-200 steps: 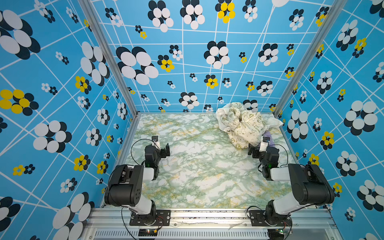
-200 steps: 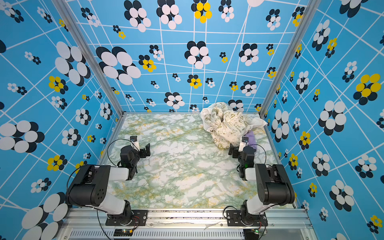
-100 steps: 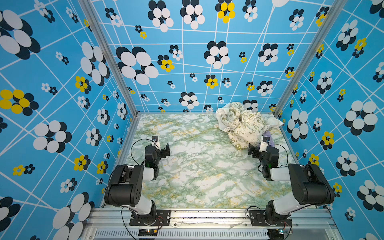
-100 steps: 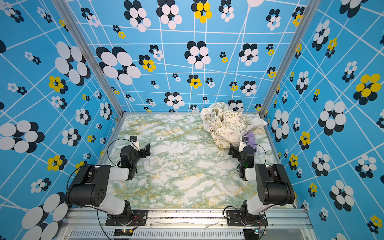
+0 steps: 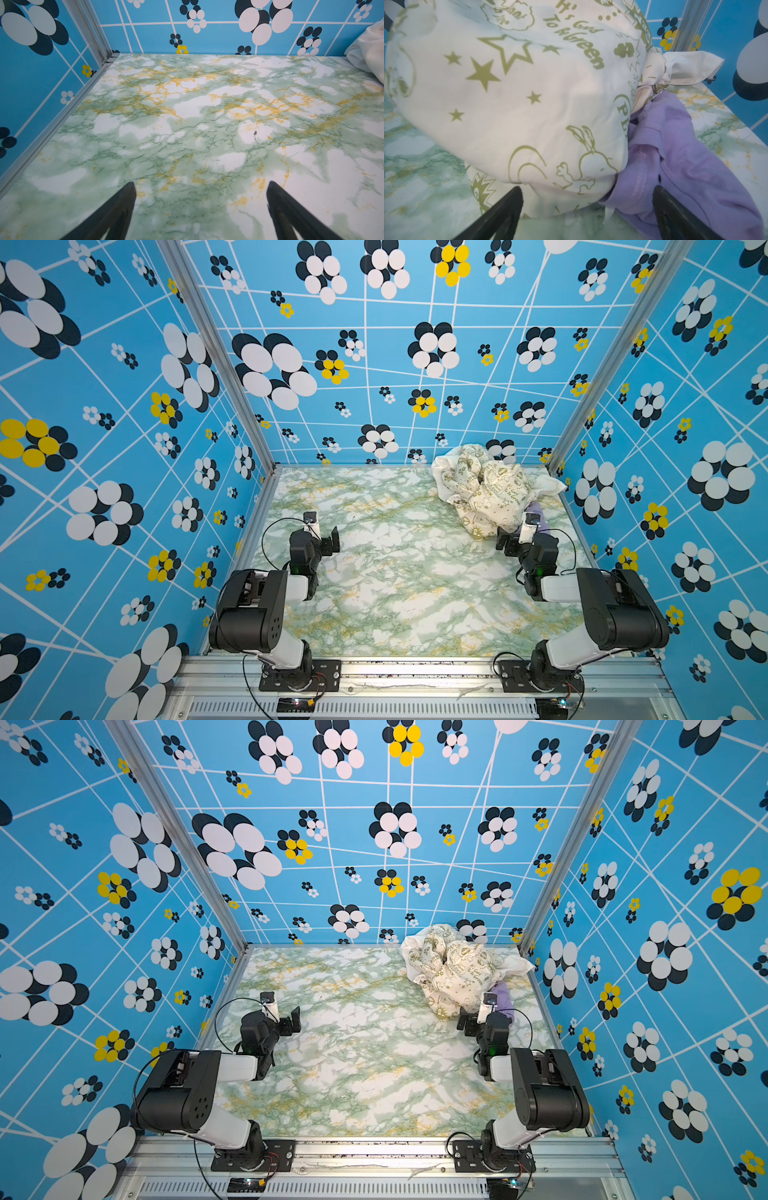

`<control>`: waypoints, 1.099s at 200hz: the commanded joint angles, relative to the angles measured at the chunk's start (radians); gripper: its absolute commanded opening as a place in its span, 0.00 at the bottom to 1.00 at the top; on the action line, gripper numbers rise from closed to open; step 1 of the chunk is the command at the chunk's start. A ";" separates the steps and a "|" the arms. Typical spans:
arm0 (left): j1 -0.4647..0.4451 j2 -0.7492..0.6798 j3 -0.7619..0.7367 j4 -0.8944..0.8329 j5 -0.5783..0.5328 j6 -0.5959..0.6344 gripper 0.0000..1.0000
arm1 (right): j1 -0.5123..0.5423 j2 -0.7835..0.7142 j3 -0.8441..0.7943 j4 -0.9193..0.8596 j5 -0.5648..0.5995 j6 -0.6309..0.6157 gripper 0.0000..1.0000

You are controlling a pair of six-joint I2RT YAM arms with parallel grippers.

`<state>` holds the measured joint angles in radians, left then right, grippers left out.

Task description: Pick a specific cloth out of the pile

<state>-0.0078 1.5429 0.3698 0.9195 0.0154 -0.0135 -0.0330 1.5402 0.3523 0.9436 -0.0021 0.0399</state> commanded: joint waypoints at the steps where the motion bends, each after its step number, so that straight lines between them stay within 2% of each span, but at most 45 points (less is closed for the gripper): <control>1: -0.004 -0.044 -0.005 -0.005 0.008 0.012 0.99 | 0.008 -0.129 -0.014 -0.051 0.010 -0.008 0.99; 14: -0.008 -0.126 -0.008 -0.067 -0.009 0.011 0.99 | 0.008 -0.237 -0.010 -0.155 -0.003 -0.005 0.99; 33: -0.009 -0.280 0.040 -0.293 -0.041 0.003 0.99 | 0.008 -0.399 0.027 -0.360 -0.028 0.001 0.99; 60: -0.014 -0.500 0.095 -0.552 -0.007 -0.025 0.99 | 0.008 -0.565 0.112 -0.617 -0.023 0.034 0.99; 79: -0.020 -0.631 0.148 -0.734 0.039 -0.070 0.99 | 0.005 -0.617 0.179 -0.755 0.003 0.067 0.99; 108: -0.027 -0.753 0.212 -0.965 0.129 -0.150 0.99 | -0.048 -0.597 0.266 -0.887 -0.013 0.158 0.99; 135: -0.035 -0.788 0.230 -1.076 0.228 -0.232 0.99 | -0.126 -0.537 0.315 -0.948 -0.037 0.274 0.92; 176: -0.083 -0.735 0.247 -1.126 0.340 -0.298 0.98 | -0.169 -0.408 0.372 -1.021 -0.031 0.339 0.81; 190: -0.125 -0.699 0.257 -1.119 0.365 -0.309 0.98 | -0.180 -0.366 0.381 -1.037 -0.014 0.369 0.80; 220: -0.251 -0.622 0.326 -1.147 0.394 -0.244 0.98 | -0.197 -0.279 0.396 -1.030 0.004 0.424 0.68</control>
<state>-0.1818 0.8825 0.6167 -0.1894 0.3405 -0.2920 -0.2157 1.2079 0.7101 -0.0490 -0.0212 0.3901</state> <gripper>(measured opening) 0.981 0.706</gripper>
